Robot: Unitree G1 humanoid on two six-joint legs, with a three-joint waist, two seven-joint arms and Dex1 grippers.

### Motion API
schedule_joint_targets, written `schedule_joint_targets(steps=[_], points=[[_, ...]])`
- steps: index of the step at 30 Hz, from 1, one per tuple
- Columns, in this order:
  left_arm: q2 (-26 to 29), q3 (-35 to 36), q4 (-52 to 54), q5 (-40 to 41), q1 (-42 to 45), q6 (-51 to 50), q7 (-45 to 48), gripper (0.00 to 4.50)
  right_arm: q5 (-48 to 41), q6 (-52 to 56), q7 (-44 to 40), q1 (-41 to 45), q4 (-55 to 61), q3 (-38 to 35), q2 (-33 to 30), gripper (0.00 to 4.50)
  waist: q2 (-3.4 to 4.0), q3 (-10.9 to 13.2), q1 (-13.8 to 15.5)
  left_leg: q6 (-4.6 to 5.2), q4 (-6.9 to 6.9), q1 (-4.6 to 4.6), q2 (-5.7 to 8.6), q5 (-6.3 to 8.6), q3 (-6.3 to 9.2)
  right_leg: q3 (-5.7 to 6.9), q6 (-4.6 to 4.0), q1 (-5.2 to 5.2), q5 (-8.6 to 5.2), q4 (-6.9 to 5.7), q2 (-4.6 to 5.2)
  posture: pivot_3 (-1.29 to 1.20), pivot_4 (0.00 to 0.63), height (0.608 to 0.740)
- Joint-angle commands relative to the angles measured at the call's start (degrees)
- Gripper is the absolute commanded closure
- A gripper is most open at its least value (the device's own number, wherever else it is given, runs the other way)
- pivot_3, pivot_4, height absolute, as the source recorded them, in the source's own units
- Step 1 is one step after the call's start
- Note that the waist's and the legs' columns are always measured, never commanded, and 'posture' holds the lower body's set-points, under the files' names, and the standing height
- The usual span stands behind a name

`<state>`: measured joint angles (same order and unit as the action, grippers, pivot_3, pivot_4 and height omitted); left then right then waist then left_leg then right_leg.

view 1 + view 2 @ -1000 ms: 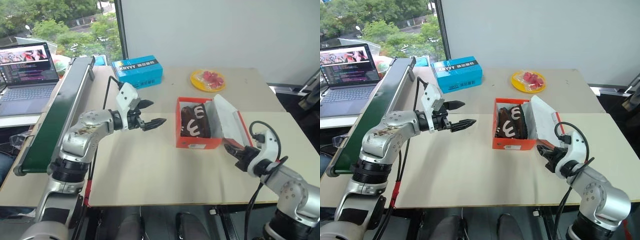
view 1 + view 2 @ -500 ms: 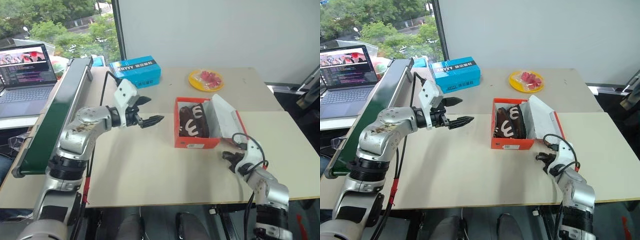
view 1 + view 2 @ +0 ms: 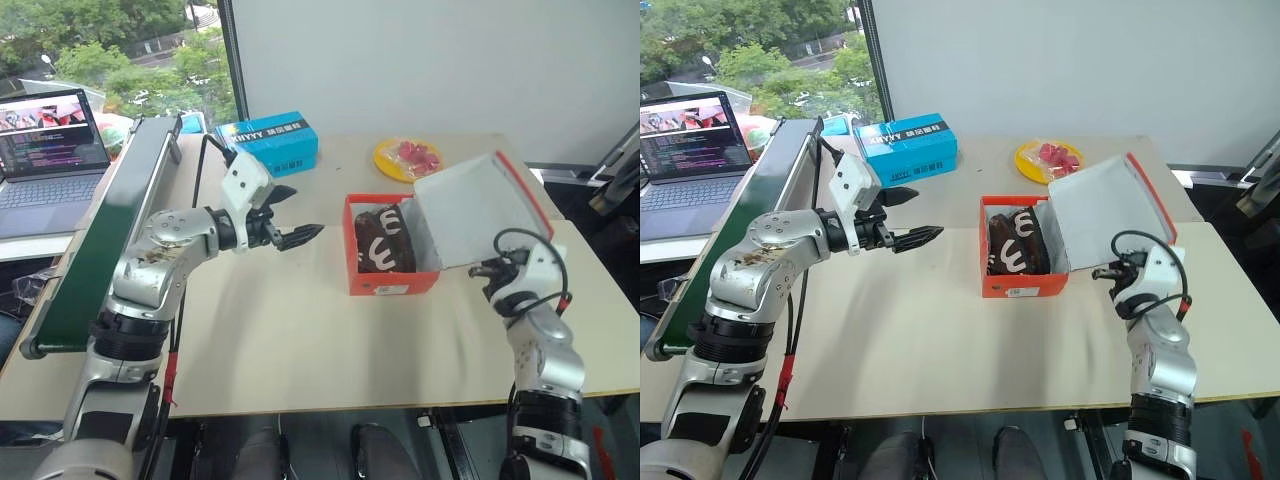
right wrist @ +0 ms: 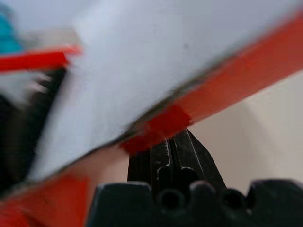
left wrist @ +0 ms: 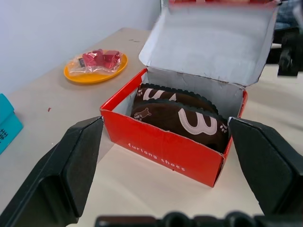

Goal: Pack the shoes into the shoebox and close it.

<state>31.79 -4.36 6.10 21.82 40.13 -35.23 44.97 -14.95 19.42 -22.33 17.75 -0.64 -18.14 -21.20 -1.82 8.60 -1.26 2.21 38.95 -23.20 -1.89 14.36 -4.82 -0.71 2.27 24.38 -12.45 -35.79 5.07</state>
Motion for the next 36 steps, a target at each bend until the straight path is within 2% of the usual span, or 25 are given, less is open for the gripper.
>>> schedule_joint_targets(steps=[1,6,12,14,17,21,25,30,36], points=[[0.2,0.3,1.4,-0.3,1.4,1.3,0.8,0.0,-3.6,5.2,-7.9,0.1,9.6,7.3,-2.8,4.48,0.0,0.0,0.0,0.0,0.0,0.0,-0.01,0.0,0.0,0.0,0.0,0.0,0.0,0.0,-0.01,0.0,0.15,0.74],[0.2,0.4,1.4,-0.6,1.5,1.2,1.0,0.0,-7.5,12.6,-11.8,0.5,16.0,10.6,-5.8,4.48,0.0,0.0,0.8,0.03,0.06,-0.06,0.03,0.01,0.02,0.07,0.0,-0.03,0.0,0.01,0.06,0.0,0.15,0.74],[0.3,0.9,2.6,-0.6,0.6,0.7,0.4,0.0,-8.2,16.0,-11.3,7.7,13.1,12.2,-5.4,4.48,-0.01,0.0,0.9,0.07,0.11,-0.07,0.04,0.04,0.01,0.09,0.0,-0.02,0.0,0.02,0.05,0.0,0.15,0.74],[0.1,1.0,2.6,-0.8,0.5,0.6,0.2,0.0,-6.4,17.9,-10.0,14.9,3.0,13.7,-4.2,4.48,-0.01,0.0,0.5,0.06,0.1,-0.07,0.02,0.04,0.02,0.09,0.0,-0.01,0.0,0.0,0.02,0.0,0.15,0.74],[-0.3,0.9,2.6,-0.9,0.4,0.6,-0.1,0.0,-2.7,15.3,-9.7,22.3,-13.1,15.4,-3.3,4.48,-0.01,0.0,0.2,0.06,0.12,0.01,0.04,0.03,-0.03,0.01,-0.01,-0.04,0.01,-0.02,0.03,0.0,0.15,0.74],[-0.5,1.1,3.0,-1.3,-0.2,0.6,-0.6,0.0,3.4,3.0,-13.0,31.3,-35.3,19.4,-1.8,4.48,0.0,0.0,0.5,0.05,0.03,-0.1,0.02,0.02,-0.1,0.15,-0.03,0.0,-0.01,-0.01,0.01,0.0,0.15,0.74],[-0.4,1.2,4.8,-1.1,-1.2,-0.2,-1.3,0.0,8.3,-8.0,-12.1,39.9,-55.1,20.9,1.2,4.48,0.0,0.0,-0.1,0.04,0.08,-0.17,0.05,0.02,-0.16,0.04,0.06,0.03,0.04,-0.06,0.07,0.0,0.15,0.74],[1.0,2.9,7.4,-0.8,-3.0,-2.1,-2.4,0.0,15.9,-14.9,-10.6,43.1,-66.3,25.3,3.1,4.48,0.01,0.0,-0.6,0.03,0.06,-0.06,0.01,0.02,-0.13,0.08,0.07,-0.05,0.05,-0.1,0.07,0.0,0.15,0.74],[1.1,3.8,9.7,-0.4,-5.0,-3.8,-3.7,0.0,19.3,-17.9,-9.7,43.0,-67.0,26.4,3.3,4.48,0.0,0.0,-0.9,0.02,0.06,0.22,0.01,0.02,-0.1,0.04,0.06,-0.25,0.06,-0.14,0.11,0.0,0.15,0.74]])
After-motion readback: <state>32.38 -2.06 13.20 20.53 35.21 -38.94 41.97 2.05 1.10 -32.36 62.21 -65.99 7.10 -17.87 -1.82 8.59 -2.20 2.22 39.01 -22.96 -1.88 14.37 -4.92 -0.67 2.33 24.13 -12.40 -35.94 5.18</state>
